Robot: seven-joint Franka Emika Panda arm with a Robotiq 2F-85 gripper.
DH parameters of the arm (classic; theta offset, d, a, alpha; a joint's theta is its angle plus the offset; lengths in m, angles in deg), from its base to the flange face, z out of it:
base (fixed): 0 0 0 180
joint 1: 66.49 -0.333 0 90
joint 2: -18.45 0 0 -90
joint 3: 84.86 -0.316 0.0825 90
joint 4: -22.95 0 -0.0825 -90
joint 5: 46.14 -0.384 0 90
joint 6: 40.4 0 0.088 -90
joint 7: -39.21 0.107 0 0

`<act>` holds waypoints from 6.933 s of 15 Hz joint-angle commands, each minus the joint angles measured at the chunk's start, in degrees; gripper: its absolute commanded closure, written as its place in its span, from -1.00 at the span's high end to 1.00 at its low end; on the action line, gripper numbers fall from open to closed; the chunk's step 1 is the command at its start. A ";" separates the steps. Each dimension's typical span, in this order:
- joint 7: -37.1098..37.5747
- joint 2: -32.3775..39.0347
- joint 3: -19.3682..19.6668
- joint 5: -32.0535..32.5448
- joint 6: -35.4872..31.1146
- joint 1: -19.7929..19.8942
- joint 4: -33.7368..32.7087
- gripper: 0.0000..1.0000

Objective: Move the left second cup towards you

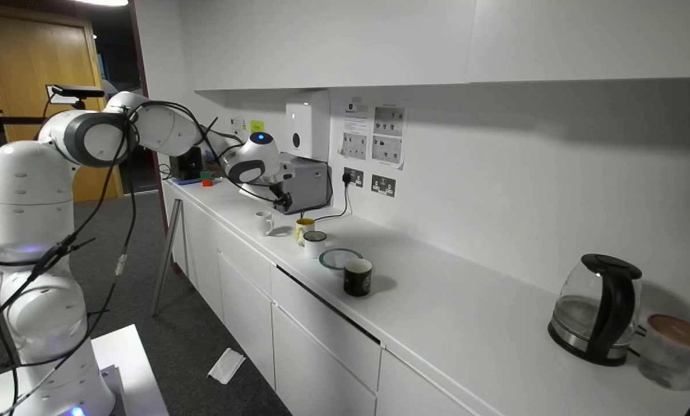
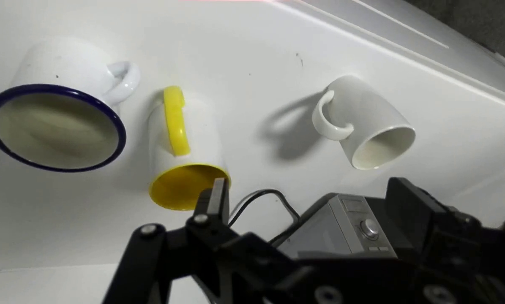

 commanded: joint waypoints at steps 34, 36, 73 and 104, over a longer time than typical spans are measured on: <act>-14.13 13.01 -8.56 -2.11 9.27 13.26 -11.66 1.00; -14.13 13.01 -8.56 -2.11 9.27 13.26 -11.66 1.00; -15.08 16.24 -10.93 -3.25 0.86 14.45 -11.18 1.00; -11.70 24.54 -10.86 9.24 1.68 11.03 -21.23 1.00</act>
